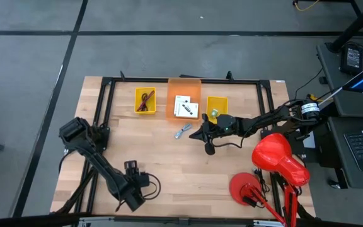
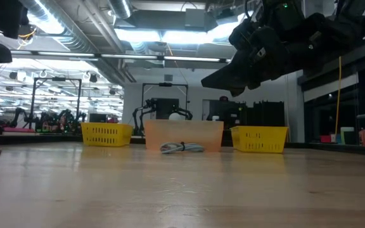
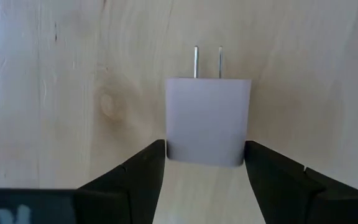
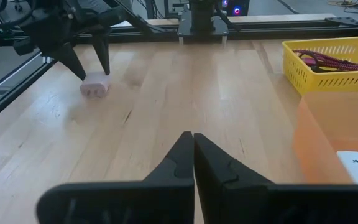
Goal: Pick and place items into bin
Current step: Put the pink charger adapter into the right yellow bin
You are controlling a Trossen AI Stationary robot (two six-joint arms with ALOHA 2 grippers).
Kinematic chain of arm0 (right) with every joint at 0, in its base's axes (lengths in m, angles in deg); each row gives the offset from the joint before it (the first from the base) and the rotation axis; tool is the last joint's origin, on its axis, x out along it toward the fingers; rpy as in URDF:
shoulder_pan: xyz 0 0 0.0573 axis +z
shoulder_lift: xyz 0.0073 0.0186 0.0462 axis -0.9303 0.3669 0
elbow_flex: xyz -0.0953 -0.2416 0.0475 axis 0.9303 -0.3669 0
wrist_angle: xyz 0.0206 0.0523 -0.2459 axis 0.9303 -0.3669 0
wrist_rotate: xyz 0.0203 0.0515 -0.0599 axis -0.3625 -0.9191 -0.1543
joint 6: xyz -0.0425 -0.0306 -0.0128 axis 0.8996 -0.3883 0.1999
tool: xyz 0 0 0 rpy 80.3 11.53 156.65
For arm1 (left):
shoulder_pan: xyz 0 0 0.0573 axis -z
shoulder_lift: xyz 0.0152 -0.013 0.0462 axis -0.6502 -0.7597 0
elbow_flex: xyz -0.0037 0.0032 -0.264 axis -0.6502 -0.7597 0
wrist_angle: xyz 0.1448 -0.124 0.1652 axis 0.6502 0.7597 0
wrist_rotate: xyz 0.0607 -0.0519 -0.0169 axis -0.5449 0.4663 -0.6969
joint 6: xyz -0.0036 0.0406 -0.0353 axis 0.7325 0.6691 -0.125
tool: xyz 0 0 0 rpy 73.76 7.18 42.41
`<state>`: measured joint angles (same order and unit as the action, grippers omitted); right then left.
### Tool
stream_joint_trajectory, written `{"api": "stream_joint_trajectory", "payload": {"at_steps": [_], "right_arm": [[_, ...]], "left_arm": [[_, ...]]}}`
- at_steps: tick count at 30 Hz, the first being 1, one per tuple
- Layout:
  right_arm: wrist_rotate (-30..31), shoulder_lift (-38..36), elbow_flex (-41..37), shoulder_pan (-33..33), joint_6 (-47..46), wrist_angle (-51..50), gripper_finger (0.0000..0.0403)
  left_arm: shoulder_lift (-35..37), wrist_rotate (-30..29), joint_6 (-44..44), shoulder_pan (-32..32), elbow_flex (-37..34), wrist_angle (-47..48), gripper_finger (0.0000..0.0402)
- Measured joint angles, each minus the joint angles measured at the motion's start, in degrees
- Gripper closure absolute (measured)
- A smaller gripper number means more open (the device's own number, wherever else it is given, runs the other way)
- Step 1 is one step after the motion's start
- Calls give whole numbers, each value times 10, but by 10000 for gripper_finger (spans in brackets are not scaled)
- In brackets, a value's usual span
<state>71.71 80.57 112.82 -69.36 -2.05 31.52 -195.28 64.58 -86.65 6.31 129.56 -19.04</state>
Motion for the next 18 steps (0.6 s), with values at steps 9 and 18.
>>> {"api": "stream_joint_trajectory", "payload": {"at_steps": [9, 18], "right_arm": [[0, 0, 0, 0, 0, 1, 402], [0, 0, 0, 0, 0, 1, 402]], "left_arm": [[0, -11, 0, -13, 0, -5, 186], [-3, -6, -5, -14, 0, -30, 186]]}}
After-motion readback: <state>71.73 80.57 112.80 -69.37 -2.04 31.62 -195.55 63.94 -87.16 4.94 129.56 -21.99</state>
